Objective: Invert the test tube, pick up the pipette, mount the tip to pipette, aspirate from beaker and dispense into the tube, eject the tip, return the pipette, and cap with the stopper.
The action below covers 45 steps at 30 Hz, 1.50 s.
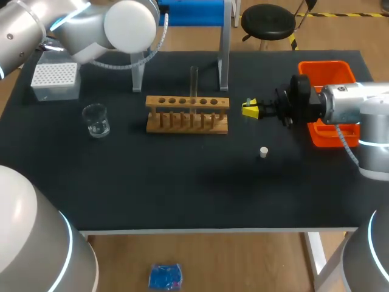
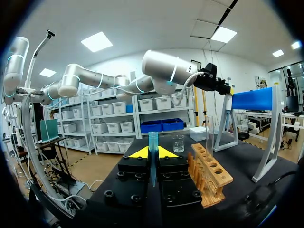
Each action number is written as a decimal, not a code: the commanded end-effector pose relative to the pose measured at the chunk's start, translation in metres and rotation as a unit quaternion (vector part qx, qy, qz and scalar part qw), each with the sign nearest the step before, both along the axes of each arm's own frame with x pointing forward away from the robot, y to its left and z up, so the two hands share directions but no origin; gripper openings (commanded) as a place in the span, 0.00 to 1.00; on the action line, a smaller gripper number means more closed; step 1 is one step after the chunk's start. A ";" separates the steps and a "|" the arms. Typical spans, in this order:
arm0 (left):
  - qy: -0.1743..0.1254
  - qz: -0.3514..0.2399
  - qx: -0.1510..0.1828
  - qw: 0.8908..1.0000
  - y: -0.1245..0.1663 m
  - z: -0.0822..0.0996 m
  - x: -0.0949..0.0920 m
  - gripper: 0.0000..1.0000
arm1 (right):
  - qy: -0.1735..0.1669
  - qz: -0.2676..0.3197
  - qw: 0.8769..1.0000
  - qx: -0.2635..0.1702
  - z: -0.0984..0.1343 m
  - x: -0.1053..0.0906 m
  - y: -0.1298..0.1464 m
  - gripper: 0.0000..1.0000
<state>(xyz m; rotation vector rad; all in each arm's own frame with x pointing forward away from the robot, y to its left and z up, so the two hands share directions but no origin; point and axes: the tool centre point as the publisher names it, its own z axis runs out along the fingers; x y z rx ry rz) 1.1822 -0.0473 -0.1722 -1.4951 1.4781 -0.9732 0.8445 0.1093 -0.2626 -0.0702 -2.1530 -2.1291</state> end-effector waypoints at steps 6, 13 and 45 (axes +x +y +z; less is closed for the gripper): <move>0.013 -0.011 -0.002 1.000 -0.003 0.018 -0.014 0.00 | -0.001 -0.001 1.000 -0.001 0.000 0.000 0.000 0.00; 0.021 -0.081 0.004 0.996 -0.004 0.045 -0.044 0.00 | -0.001 -0.001 1.000 -0.001 0.000 0.000 0.000 0.00; -0.005 -0.324 -0.064 0.944 0.021 0.080 -0.138 0.00 | -0.001 -0.001 1.000 -0.001 0.000 0.000 0.000 0.00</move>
